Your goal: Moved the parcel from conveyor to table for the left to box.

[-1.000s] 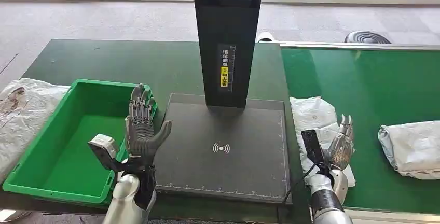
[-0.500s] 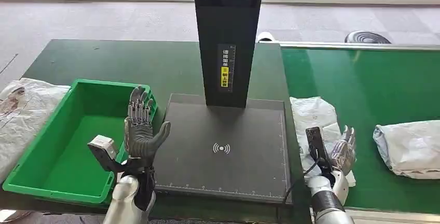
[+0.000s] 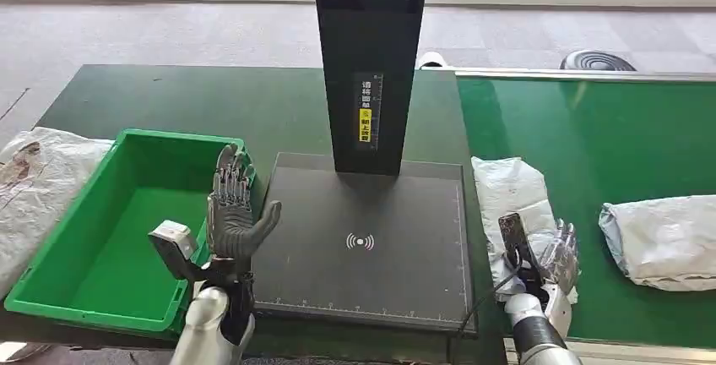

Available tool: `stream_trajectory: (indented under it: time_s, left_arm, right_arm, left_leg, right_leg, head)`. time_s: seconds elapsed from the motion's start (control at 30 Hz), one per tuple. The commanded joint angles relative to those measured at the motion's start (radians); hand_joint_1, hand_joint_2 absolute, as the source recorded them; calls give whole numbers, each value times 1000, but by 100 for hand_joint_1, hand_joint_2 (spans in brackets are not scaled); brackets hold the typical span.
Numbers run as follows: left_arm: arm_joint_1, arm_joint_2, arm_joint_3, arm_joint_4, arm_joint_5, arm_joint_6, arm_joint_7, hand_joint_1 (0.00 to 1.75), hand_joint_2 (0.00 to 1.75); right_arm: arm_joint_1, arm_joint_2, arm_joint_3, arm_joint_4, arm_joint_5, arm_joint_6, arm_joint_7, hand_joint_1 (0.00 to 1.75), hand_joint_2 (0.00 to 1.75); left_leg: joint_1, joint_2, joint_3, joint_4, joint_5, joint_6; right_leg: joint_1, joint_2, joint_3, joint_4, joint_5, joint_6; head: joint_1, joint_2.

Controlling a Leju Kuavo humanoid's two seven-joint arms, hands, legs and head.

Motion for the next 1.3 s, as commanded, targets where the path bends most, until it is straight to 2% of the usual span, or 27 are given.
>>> stream_trajectory:
  time_s: [0.03, 0.17, 0.2, 0.23, 0.3, 0.57, 0.8, 0.93, 1.0, 1.07, 1.13, 1.2, 1.3]
  left_arm:
    - [30, -40, 16, 63, 3, -7, 2, 0, 175]
    - [25, -43, 11, 72, 0, -9, 2, 0, 175]
    - [22, -45, 10, 76, -1, -10, 2, 0, 175]
    - [20, -45, 8, 78, -1, -10, 2, 0, 175]
    - [14, -43, 3, 87, -1, -15, 2, 0, 175]
    - [15, -39, -3, 81, 1, -8, 2, 0, 175]
    - [18, -38, -8, 80, 1, -11, 2, 0, 175]
    - [23, -37, -7, 75, 3, -6, 2, 0, 175]
    - [30, -37, -2, 64, 3, 0, 2, 0, 175]
    - [42, -34, 1, 52, 3, 2, 2, 0, 175]
    - [47, -33, 3, 45, 4, 5, 2, 0, 175]
    - [50, -33, 5, 41, 5, 5, 2, 0, 175]
    - [59, -31, 12, 25, 6, 12, 2, 0, 175]
  right_arm:
    - [-5, -33, 57, 78, 47, 60, 99, 0, 175]
    - [5, -40, 59, 85, 53, 85, 118, 0, 175]
    - [7, -44, 61, 90, 58, 108, 127, 5, 175]
    - [10, -45, 67, 90, 67, 129, 144, 175, 175]
    - [18, -51, 83, 99, 88, 203, 170, 175, 175]
    - [32, -45, 89, 82, 103, 241, 185, 175, 175]
    - [33, -45, 78, 71, 98, 234, 181, 175, 175]
    - [35, -32, 56, 44, 77, 170, 134, 175, 175]
    - [37, -14, 41, 5, 49, 74, 51, 175, 175]
    - [46, 19, 37, -82, 1, -48, -97, 175, 175]
    - [81, 51, 30, -210, -22, -67, -183, 175, 175]
    - [94, 72, 31, -257, -22, -67, -203, 175, 175]
    - [130, 131, 7, -413, -42, -67, -328, 175, 175]
  left_leg:
    - [0, 1, 4, -4, 0, 1]
    - [0, 0, 4, -3, 0, 1]
    - [0, 0, 3, -2, 0, 1]
    - [0, 0, 4, -3, 0, 1]
    - [0, -1, 3, -2, 0, 1]
    - [0, -1, 4, -2, 0, 1]
    - [0, -1, 7, -3, 1, 1]
    - [0, -1, 7, -1, 0, 0]
    - [0, -1, 7, -3, 1, 1]
    - [0, 1, 7, -2, 0, 1]
    - [-1, 4, 8, -5, 1, 1]
    - [-1, 4, 4, -1, -1, 0]
    - [-1, 4, 4, -1, -1, 0]
  right_leg:
    - [0, 0, 4, -4, 0, 0]
    - [0, 0, 4, -4, 0, 0]
    - [0, -1, 4, -3, 0, 0]
    - [0, -1, 4, -3, 0, 0]
    - [0, -1, 4, -3, 0, 0]
    - [0, -2, 5, -3, 0, 0]
    - [1, -2, 8, -4, 0, 0]
    - [2, -1, 7, -2, 0, 0]
    - [2, -1, 8, -5, 1, 0]
    - [2, 0, 7, -4, 1, 0]
    - [2, 3, 7, -6, 2, 0]
    - [0, 3, 4, -1, 0, 0]
    - [1, 4, 3, -1, 0, 0]
  head:
    - [0, 0]
    - [0, 0]
    - [0, 0]
    - [0, 0]
    - [0, 0]
    - [0, 0]
    - [0, 0]
    - [0, 0]
    - [0, 0]
    - [0, 0]
    - [0, 0]
    - [0, 0]
    - [0, 0]
